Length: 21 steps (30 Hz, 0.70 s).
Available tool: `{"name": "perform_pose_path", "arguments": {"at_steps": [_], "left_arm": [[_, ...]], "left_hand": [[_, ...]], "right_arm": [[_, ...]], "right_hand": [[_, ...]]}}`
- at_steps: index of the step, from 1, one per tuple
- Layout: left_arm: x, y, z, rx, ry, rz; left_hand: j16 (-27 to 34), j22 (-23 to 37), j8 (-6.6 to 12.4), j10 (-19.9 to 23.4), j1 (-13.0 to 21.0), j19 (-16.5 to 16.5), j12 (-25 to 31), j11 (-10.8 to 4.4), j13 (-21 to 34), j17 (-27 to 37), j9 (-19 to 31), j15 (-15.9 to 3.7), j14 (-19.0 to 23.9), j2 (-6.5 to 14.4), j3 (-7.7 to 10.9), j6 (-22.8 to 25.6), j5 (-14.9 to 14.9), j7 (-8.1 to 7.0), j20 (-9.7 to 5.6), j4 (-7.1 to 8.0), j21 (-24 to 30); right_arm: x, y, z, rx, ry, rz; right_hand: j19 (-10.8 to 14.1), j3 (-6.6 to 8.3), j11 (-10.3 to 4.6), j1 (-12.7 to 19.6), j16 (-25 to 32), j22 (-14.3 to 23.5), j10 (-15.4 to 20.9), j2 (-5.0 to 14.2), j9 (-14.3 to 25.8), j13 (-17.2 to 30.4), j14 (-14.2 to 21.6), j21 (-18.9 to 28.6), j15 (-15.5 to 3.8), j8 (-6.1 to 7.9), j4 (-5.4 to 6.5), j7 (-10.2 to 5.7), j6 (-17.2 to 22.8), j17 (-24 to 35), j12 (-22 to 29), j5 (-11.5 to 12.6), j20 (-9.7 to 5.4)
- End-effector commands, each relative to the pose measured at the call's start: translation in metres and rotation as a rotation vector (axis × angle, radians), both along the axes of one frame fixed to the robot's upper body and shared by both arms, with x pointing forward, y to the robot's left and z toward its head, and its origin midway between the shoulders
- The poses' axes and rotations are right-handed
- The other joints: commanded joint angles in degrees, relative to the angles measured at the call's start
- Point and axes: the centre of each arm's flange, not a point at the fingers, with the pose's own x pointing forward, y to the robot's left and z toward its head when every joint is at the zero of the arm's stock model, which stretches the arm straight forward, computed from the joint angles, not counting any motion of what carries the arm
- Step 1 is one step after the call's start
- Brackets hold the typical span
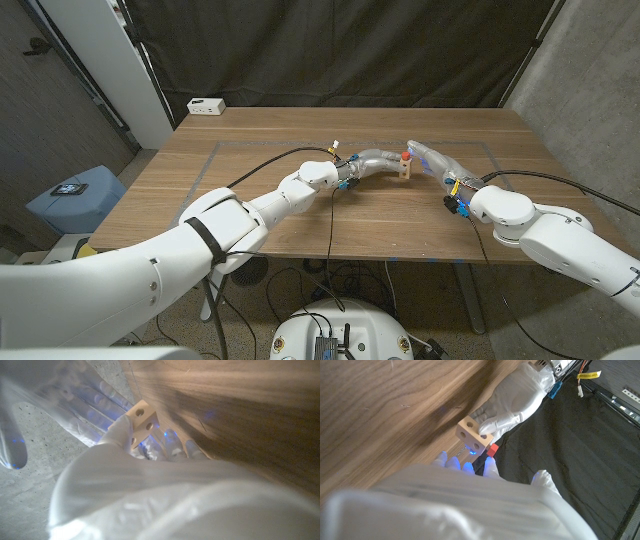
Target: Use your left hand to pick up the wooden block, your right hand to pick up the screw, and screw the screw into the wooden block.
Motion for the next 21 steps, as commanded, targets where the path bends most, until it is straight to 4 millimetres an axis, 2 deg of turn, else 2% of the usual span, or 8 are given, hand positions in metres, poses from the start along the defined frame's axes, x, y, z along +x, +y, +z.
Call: {"name": "perform_pose_path", "arguments": {"at_steps": [1, 21], "left_arm": [[0.0014, -0.0001, 0.0017, 0.001, 0.005, 0.006], [0.0024, -0.0002, 0.0017, 0.000, 0.011, 0.012]], "left_hand": [[0.3, 0.2, 0.26, 0.5, -0.1, 0.2, 0.4, -0.02, 0.1, 0.2, 0.2, -3.43, 0.6, 0.6, 0.10, 0.6, 0.4, 0.08, 0.00, 0.22, 0.3], [0.3, 0.2, 0.24, 0.4, -0.1, 0.2, 0.4, -0.05, 0.1, 0.2, 0.2, -3.45, 0.6, 0.6, 0.10, 0.6, 0.4, 0.16, -0.02, 0.24, 0.3]], "right_arm": [[-0.0001, 0.0015, -0.0015, 0.004, 0.007, 0.004], [-0.0039, 0.0030, -0.0043, 0.000, 0.014, 0.005]], "right_hand": [[0.0, 0.31, 0.15, -0.6, 0.2, 0.2, -10.6, 0.12, 0.1, 0.2, -11.8, 0.3, 0.05, 0.30, 0.10, 0.06, -0.1, 0.1, 0.1, 0.5, 0.22], [0.0, 0.33, 0.16, -0.7, 0.3, 0.2, -10.6, 0.14, 0.1, 0.2, -11.7, 0.3, 0.04, 0.39, 0.15, -0.02, -0.1, 0.1, 0.1, 0.6, 0.20]]}}
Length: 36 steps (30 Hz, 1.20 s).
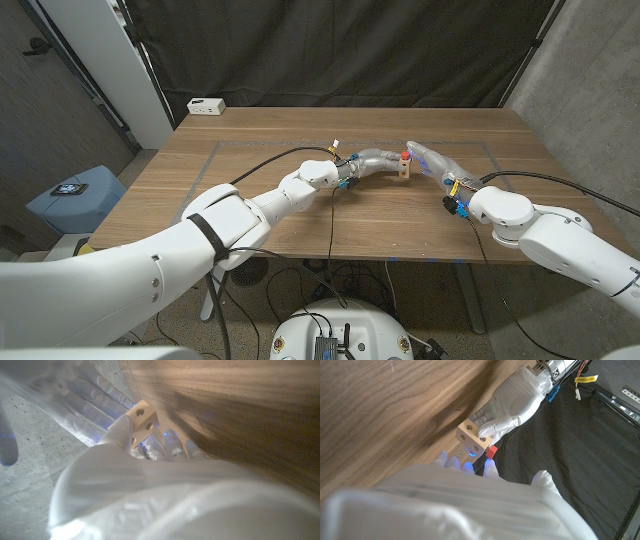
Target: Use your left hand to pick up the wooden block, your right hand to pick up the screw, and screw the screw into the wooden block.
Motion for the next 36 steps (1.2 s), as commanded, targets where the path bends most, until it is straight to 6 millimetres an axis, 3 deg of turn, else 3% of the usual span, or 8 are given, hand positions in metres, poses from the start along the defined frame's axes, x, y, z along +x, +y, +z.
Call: {"name": "perform_pose_path", "arguments": {"at_steps": [1, 36], "left_arm": [[0.000, 0.000, 0.000, -0.002, 0.003, 0.002], [0.001, 0.000, -0.003, -0.004, 0.016, 0.000]], "left_hand": [[0.3, 0.2, 0.24, 0.5, 0.0, 0.2, 0.4, 0.00, 0.1, 0.1, 0.2, -3.48, 0.6, 0.4, 0.09, 0.4, 0.6, -0.05, -0.04, 0.19, 0.3], [0.2, 0.2, 0.17, 0.5, -0.2, 0.2, 0.4, 0.09, 0.1, 0.1, 0.2, -3.34, 0.6, 0.4, 0.07, 0.3, 0.6, -0.03, 0.03, 0.33, 0.3]], "right_arm": [[-0.002, 0.001, -0.002, -0.003, 0.009, 0.001], [-0.014, 0.008, -0.007, -0.005, 0.020, 0.014]], "right_hand": [[0.0, 0.33, 0.16, -0.5, 0.3, 0.2, -10.6, 0.28, 0.1, 0.2, -11.7, 0.3, 0.07, 0.39, 0.15, -0.02, -0.1, 0.1, 0.1, 0.6, 0.20], [0.0, 0.45, 0.32, -0.5, 0.4, 0.2, -10.3, 0.37, 0.1, 0.2, -11.5, 0.3, 0.00, 0.61, 0.15, -0.09, 0.2, 0.0, 0.3, 0.7, 0.21]]}}
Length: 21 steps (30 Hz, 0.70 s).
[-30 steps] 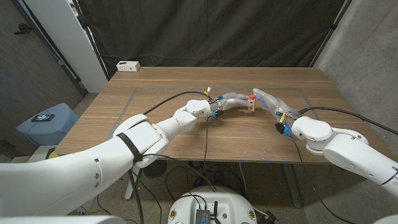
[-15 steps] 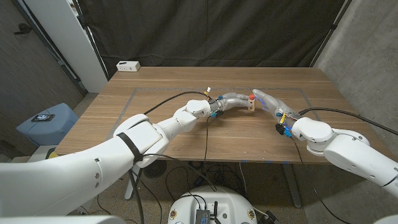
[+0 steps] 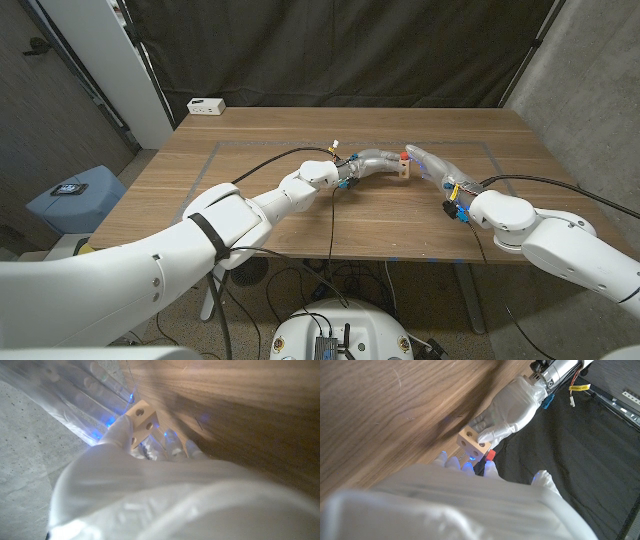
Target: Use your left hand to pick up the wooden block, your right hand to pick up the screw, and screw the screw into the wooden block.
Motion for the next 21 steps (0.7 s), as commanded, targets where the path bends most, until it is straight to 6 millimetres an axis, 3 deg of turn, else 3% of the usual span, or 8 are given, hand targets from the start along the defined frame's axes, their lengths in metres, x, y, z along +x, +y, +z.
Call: {"name": "perform_pose_path", "arguments": {"at_steps": [1, 21], "left_arm": [[-0.0003, -0.0001, -0.0024, -0.001, 0.005, -0.003], [-0.0006, -0.0013, -0.0021, 0.002, 0.005, -0.005]], "left_hand": [[0.2, 0.2, 0.16, 0.2, -0.2, 0.2, 0.4, 0.08, 0.1, 0.1, 0.2, -3.34, 0.6, 0.4, 0.18, 0.5, 0.4, -0.16, 0.04, 0.48, 0.3], [0.2, 0.2, 0.22, 0.1, -0.2, 0.2, 0.3, 0.16, 0.1, 0.1, 0.2, -3.37, 0.6, 0.4, 0.26, 0.6, 0.4, -0.01, 0.04, 0.46, 0.3]], "right_arm": [[-0.0045, 0.0041, -0.0006, -0.005, 0.001, 0.010], [-0.0059, 0.0133, -0.0015, -0.001, 0.006, 0.046]], "right_hand": [[0.0, 0.45, 0.31, -0.5, 0.4, 0.2, -10.3, 0.37, 0.2, 0.2, -11.5, 0.4, -0.02, 0.34, 0.15, -0.10, 0.2, 0.2, 0.3, 0.2, 0.22], [0.2, 0.51, 0.39, -0.4, 0.4, 0.2, -10.1, 0.39, 0.2, 0.2, -11.4, 0.4, 0.03, 0.41, 0.13, -0.14, 0.4, 0.2, 0.3, 0.3, 0.15]]}}
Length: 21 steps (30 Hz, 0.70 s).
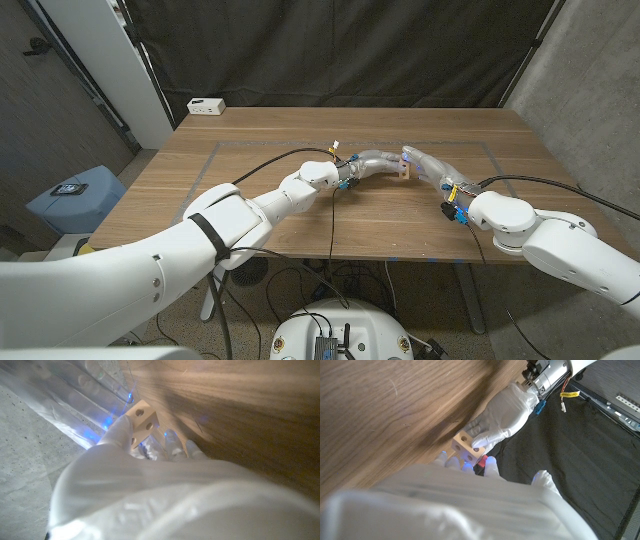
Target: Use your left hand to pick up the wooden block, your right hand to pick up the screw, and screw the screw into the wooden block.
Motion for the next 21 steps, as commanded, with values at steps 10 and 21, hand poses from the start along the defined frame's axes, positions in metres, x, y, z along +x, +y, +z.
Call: {"name": "perform_pose_path", "arguments": {"at_steps": [10, 21], "left_arm": [[-0.001, 0.000, 0.001, 0.001, -0.008, -0.008], [-0.002, 0.001, 0.001, -0.002, -0.016, -0.009]], "left_hand": [[0.2, 0.2, 0.27, 0.3, -0.1, 0.2, 0.5, 0.13, 0.1, 0.1, 0.2, -3.32, 0.6, 0.2, 0.14, 0.7, 0.4, 0.14, 0.04, 0.40, 0.3], [0.3, 0.2, 0.23, 0.2, 0.0, 0.2, 0.4, 0.01, 0.1, 0.1, 0.2, -3.39, 0.6, 0.3, 0.16, 0.6, 0.4, 0.13, 0.04, 0.29, 0.3]], "right_arm": [[-0.002, 0.002, 0.001, 0.004, -0.012, 0.008], [-0.007, -0.010, 0.005, 0.010, -0.026, -0.023]], "right_hand": [[0.2, 0.54, 0.42, -0.4, 0.4, 0.2, -10.1, 0.39, 0.1, 0.2, -11.4, 0.4, -0.01, 0.42, 0.11, -0.17, 0.4, 0.1, 0.3, 0.3, 0.16], [0.3, 0.56, 0.57, -0.3, 0.4, 0.2, -10.0, 0.38, 0.1, 0.2, -11.3, 0.4, 0.12, 0.44, 0.09, 0.03, 0.5, 0.1, 0.3, 0.3, 0.19]]}}
